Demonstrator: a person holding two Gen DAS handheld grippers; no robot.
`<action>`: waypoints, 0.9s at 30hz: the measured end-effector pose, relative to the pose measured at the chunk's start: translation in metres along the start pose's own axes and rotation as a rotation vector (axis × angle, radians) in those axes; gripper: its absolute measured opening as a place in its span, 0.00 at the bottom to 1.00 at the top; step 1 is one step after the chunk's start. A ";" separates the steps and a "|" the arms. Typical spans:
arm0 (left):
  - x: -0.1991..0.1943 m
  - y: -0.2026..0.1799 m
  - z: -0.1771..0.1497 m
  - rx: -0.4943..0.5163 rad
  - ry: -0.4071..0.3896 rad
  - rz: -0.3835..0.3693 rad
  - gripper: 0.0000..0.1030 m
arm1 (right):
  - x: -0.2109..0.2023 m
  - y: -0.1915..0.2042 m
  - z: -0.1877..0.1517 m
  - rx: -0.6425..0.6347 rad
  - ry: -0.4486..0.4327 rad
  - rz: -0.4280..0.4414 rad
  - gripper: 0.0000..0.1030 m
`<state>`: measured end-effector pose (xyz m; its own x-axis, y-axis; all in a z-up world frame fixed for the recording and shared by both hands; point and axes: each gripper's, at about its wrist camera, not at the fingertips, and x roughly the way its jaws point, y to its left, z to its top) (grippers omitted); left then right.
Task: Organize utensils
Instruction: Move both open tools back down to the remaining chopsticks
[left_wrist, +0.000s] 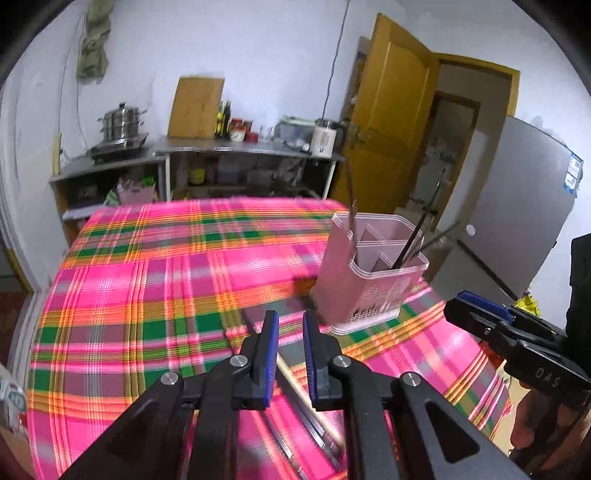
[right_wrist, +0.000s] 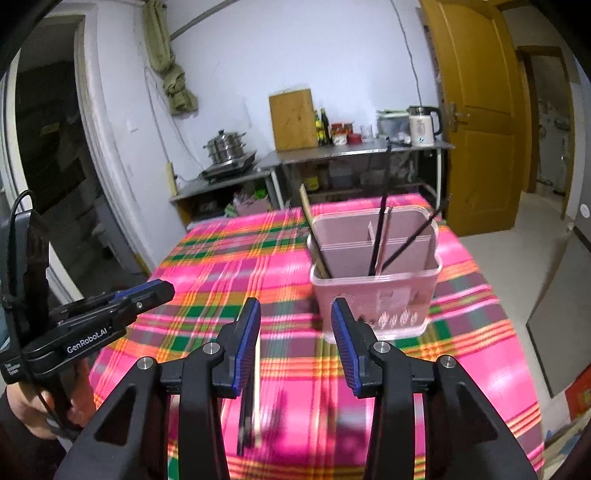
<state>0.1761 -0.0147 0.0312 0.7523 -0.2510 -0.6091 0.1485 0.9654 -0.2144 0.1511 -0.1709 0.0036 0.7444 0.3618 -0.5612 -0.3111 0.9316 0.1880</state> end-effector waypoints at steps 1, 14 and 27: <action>0.001 0.004 -0.005 -0.006 0.011 0.005 0.12 | 0.002 0.001 -0.005 -0.002 0.012 0.004 0.40; 0.008 0.034 -0.064 -0.048 0.110 0.032 0.12 | 0.022 0.024 -0.050 -0.047 0.119 0.043 0.40; 0.044 0.046 -0.070 -0.115 0.188 0.012 0.26 | 0.039 0.026 -0.063 -0.047 0.178 0.065 0.40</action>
<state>0.1710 0.0133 -0.0594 0.6189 -0.2590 -0.7416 0.0579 0.9566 -0.2857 0.1352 -0.1346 -0.0645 0.6069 0.4052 -0.6837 -0.3850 0.9025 0.1932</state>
